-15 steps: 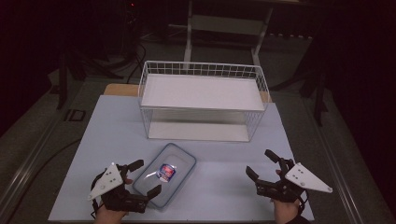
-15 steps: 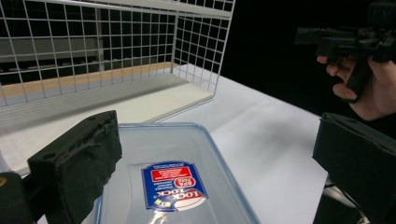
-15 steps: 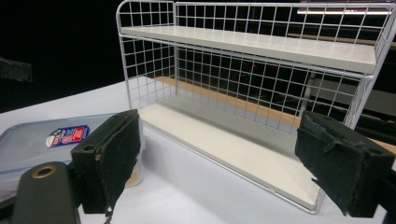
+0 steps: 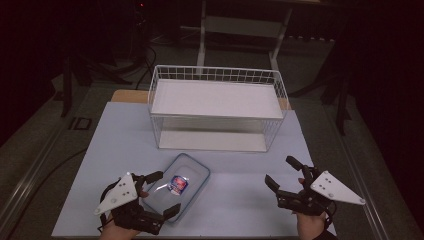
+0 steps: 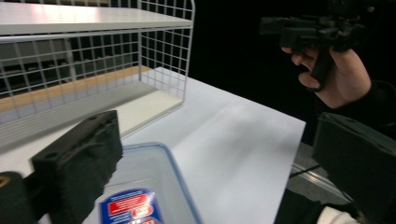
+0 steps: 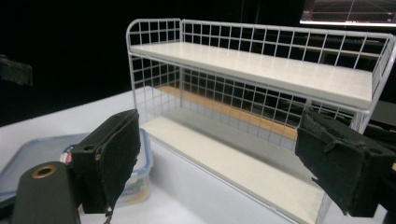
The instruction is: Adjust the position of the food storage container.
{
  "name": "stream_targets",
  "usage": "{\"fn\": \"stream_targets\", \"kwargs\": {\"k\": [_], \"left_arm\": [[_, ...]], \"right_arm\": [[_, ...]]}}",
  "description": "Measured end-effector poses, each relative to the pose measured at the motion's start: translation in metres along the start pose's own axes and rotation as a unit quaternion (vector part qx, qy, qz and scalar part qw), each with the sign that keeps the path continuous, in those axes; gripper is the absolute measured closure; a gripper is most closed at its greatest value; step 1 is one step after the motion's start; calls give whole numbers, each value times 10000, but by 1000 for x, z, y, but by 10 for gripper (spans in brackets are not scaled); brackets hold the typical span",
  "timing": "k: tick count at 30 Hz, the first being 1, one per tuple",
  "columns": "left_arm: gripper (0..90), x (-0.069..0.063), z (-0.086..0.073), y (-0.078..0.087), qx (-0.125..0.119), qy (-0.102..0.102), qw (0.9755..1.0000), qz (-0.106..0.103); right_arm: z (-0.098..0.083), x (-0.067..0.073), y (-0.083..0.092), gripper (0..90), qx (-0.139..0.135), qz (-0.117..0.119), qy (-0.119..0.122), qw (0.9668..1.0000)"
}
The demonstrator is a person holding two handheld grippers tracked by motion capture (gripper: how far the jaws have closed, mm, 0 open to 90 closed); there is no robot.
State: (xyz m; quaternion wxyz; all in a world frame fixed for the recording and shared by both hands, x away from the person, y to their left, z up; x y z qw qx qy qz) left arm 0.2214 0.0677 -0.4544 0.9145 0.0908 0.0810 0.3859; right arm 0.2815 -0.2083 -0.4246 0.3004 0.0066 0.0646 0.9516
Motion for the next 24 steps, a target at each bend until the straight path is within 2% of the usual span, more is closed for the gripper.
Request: {"fn": "stream_targets", "kwargs": {"k": [3,6,8,9,10,13,15,18,19,24], "left_arm": [[80,-8,-6,-5,229,-37,9996,-152],[154,-11,-16,-15,486,-54,9988,-21],[239,-13,-19,-17,540,-69,9985,-26],[239,-15,-28,-21,685,-100,9976,-47],[356,-16,-32,-23,779,-100,9969,-73],[519,-19,-42,-27,998,-130,9949,-106],[606,-20,-49,-29,1183,-151,9928,-65],[713,-20,-60,-31,1441,-47,9895,-56],[742,-21,-63,-31,1516,-2,9884,-119],[873,-25,-81,-34,1925,-93,9812,-130]], "right_arm": [[3,0,1,137,-38,28,-29,10000],[2,-2,1,137,-49,16,-87,9999],[1,-2,1,137,-37,18,-110,9999],[0,-3,1,137,-24,4,-104,9999],[-2,-2,0,137,3,0,-91,10000],[-6,-2,-2,137,24,11,-146,9999],[-8,-2,-3,137,46,31,-174,9998],[-10,-2,-3,137,45,38,-215,9998],[-10,-3,-3,137,42,33,-209,9998],[-13,-5,-4,137,79,11,-205,9998]]}}
Point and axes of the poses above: each handheld gripper's, and its own axes: y roughly backward along the jaws, z roughly out of its top, x roughly to its left, the point moved 10 cm from there along -y, roughly forward along the jaws, and after that the axes turned 13 degrees about z, right-handed, at the moved point
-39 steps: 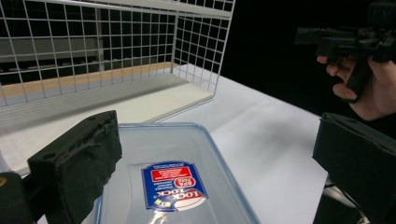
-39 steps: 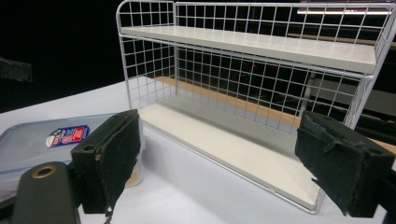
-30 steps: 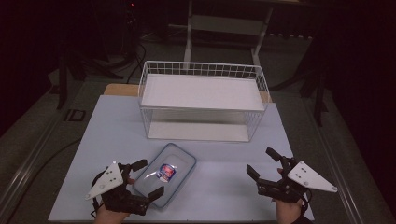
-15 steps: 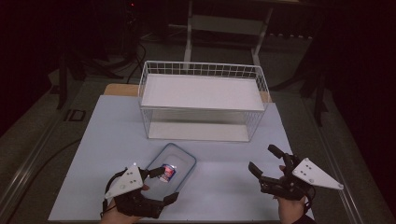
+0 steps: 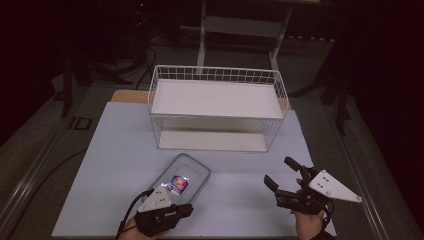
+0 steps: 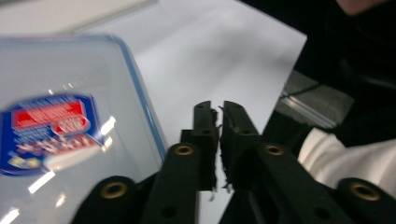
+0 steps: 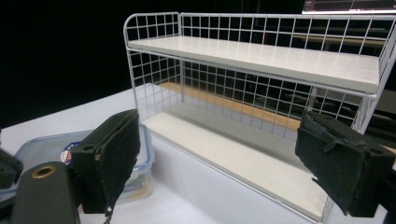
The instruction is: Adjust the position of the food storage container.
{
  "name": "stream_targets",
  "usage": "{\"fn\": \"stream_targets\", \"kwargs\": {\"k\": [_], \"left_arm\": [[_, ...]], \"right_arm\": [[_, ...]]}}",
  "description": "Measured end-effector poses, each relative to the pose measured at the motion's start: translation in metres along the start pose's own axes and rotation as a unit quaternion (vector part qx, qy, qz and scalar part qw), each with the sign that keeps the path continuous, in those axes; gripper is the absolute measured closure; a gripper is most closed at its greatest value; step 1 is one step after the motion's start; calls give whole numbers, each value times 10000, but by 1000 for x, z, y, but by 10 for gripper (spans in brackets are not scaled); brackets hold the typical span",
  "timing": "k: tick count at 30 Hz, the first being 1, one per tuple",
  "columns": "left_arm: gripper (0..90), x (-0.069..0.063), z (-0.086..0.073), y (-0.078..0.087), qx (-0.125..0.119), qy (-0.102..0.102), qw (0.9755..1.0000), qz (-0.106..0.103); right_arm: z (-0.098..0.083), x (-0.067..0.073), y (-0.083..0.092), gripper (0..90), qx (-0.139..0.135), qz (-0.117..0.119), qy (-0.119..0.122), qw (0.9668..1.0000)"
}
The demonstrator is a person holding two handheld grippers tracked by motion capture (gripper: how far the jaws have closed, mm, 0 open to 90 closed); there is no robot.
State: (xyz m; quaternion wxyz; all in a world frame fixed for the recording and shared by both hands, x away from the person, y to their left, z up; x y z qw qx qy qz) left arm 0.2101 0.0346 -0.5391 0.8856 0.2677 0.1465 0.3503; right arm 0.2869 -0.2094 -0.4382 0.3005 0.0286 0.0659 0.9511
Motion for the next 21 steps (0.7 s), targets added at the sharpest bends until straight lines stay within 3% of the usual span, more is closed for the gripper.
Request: {"fn": "stream_targets", "kwargs": {"k": [8,11,21], "left_arm": [[891,-5,-22,-15,579,-235,9980,53],[891,-3,-28,-18,654,-339,9972,137],[894,-1,-31,-17,824,-313,9957,285]], "right_arm": [[-5,-1,-3,137,57,28,-71,10000],[-5,-1,-3,137,56,40,-63,10000],[-6,-1,-3,137,71,36,-87,9999]]}}
Point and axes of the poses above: each handheld gripper's, and its own axes: y roughly backward along the jaws, z roughly out of its top, x roughly to its left, the point moved 10 cm from there along -y, roughly forward along the jaws, and after that the axes turned 13 degrees about z, right-handed, at the moved point
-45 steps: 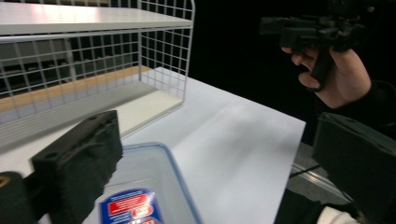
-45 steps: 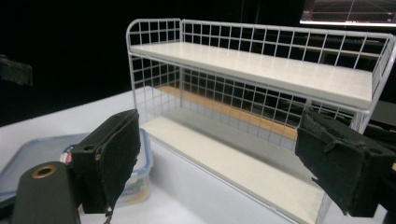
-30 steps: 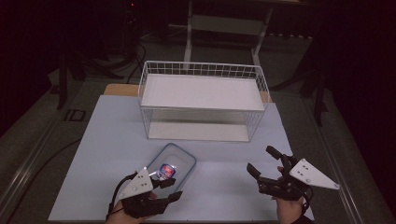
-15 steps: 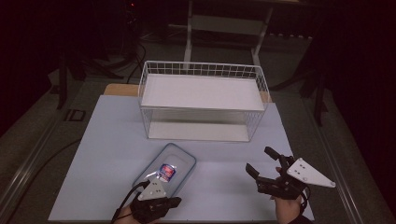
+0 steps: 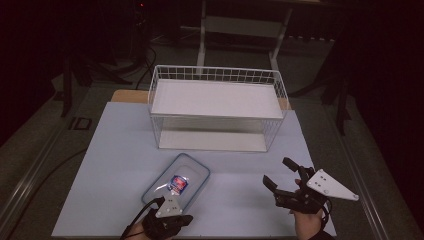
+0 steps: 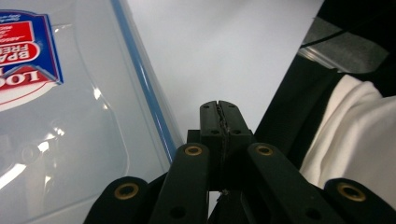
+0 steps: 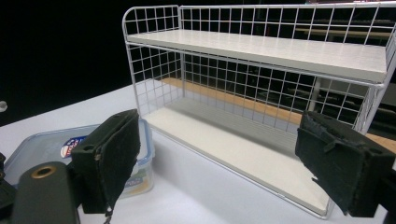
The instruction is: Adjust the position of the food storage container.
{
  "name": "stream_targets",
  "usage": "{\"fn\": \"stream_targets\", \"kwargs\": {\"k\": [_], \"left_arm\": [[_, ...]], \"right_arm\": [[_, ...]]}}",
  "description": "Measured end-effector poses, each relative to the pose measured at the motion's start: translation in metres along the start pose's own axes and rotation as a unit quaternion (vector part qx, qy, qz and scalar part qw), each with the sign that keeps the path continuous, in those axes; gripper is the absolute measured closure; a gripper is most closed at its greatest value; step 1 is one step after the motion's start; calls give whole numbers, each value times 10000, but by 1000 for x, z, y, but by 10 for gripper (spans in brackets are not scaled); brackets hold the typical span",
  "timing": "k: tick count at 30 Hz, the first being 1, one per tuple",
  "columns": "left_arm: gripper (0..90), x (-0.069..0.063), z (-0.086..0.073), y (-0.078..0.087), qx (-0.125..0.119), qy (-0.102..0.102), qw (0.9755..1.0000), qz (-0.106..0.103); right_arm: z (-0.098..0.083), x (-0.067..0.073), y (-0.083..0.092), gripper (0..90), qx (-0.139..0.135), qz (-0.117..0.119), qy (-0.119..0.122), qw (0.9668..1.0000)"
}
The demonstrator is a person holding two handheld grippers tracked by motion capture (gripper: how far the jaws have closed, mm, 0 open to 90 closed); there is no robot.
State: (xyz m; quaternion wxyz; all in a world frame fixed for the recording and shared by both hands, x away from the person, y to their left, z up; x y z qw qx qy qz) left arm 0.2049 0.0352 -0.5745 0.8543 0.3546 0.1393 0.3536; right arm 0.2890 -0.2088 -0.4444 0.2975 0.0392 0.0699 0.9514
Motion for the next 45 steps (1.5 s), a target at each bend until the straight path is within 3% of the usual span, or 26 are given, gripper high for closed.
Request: {"fn": "stream_targets", "kwargs": {"k": [6,7,10,11,13,14,16,17,21,24,26,28,33,38,42,45], "left_arm": [[894,16,-6,6,89,198,9994,284],[894,24,-9,8,125,322,9986,408],[894,33,-13,11,181,395,9978,503],[894,41,-15,13,197,431,9966,667],[894,49,-16,16,140,581,9955,735],[893,51,-15,18,12,638,9957,670],[893,51,-15,20,-5,656,9958,634],[893,52,-15,22,-70,488,9963,700],[893,59,-20,25,13,425,9959,795],[893,63,-21,27,31,491,9956,801],[893,80,-28,33,73,690,9927,983],[893,87,-29,35,68,765,9916,1037],[893,100,-30,36,75,805,9895,1196],[893,119,-31,37,96,860,9856,1450],[893,130,-32,39,72,1013,9838,1478],[893,134,-30,44,-4,1002,9836,1498]], "right_arm": [[0,1,0,137,2,31,4,10000],[0,2,-1,137,3,40,-1,10000],[0,2,-1,137,3,52,-7,10000],[1,3,-1,137,-1,57,-5,10000],[1,3,-1,137,-3,73,-11,10000],[1,4,-1,137,-1,80,-4,10000],[1,4,-2,137,1,95,-10,10000],[1,5,-2,137,5,105,-5,9999],[1,5,-3,137,18,132,-35,9999],[0,5,-3,137,22,138,-43,9999],[1,4,-2,137,2,132,-66,9999],[1,4,-3,137,-6,147,-87,9999],[1,6,-5,137,5,175,-56,9998],[1,7,-5,138,11,156,-30,9999],[2,7,-5,137,-19,164,-18,9999],[1,8,-6,138,-5,181,-20,9998]]}}
Point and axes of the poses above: each handheld gripper's, and its own axes: y roughly backward along the jaws, z roughly out of its top, x roughly to its left, the point moved 10 cm from there along -y, roughly forward along the jaws, and after that the axes turned 13 degrees about z, right-handed, at the moved point
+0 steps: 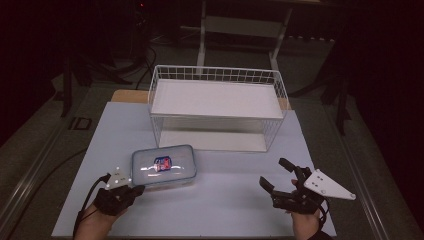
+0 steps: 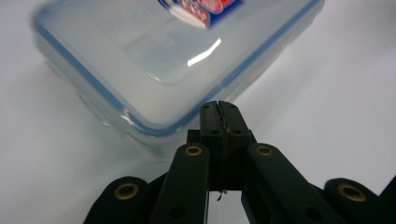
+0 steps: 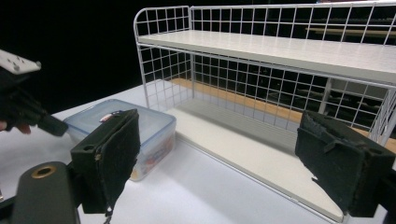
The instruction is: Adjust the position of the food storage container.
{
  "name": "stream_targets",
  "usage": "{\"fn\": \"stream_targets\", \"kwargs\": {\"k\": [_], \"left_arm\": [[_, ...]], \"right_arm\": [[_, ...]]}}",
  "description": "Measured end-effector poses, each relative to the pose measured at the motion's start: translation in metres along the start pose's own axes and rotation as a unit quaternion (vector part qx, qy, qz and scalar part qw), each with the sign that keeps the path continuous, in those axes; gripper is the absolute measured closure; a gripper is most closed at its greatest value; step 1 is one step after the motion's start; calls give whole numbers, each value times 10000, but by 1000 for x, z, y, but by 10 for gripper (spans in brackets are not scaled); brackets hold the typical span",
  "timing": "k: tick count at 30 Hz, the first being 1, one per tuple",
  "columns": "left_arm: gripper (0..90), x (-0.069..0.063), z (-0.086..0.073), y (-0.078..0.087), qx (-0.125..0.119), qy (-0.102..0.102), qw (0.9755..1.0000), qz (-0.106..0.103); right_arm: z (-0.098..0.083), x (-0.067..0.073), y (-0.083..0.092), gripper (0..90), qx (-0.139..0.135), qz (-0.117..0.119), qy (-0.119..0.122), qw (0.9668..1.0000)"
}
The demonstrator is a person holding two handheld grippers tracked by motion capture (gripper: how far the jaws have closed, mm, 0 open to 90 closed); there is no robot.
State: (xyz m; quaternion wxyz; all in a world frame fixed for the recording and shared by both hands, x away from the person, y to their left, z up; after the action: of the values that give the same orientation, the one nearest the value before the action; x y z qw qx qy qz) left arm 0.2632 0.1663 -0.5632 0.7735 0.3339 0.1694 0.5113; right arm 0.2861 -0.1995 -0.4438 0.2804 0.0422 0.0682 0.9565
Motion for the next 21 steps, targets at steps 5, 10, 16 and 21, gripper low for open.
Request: {"fn": "stream_targets", "kwargs": {"k": [5,10,16,21], "left_arm": [[893,36,14,14,-230,190,9988,377],[892,70,13,4,-157,498,9978,419],[893,91,4,-24,19,549,9977,401],[892,88,11,-38,-79,395,9987,304]], "right_arm": [[0,-1,0,137,-3,-21,2,10000],[1,1,0,137,-24,35,11,10000],[1,0,-1,137,-13,25,29,10000],[-3,0,-3,138,56,60,-56,10000]]}}
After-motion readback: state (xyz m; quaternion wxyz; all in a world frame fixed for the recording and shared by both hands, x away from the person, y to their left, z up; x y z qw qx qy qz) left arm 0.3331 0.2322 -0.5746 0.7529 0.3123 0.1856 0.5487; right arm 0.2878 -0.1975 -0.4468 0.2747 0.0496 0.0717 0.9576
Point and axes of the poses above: each handheld gripper's, and its own axes: y roughly backward along the jaws, z roughly out of its top, x roughly to its left, the point moved 10 cm from there along -y, roughly forward along the jaws, and after that the axes turned 13 degrees about z, right-handed, at the moved point
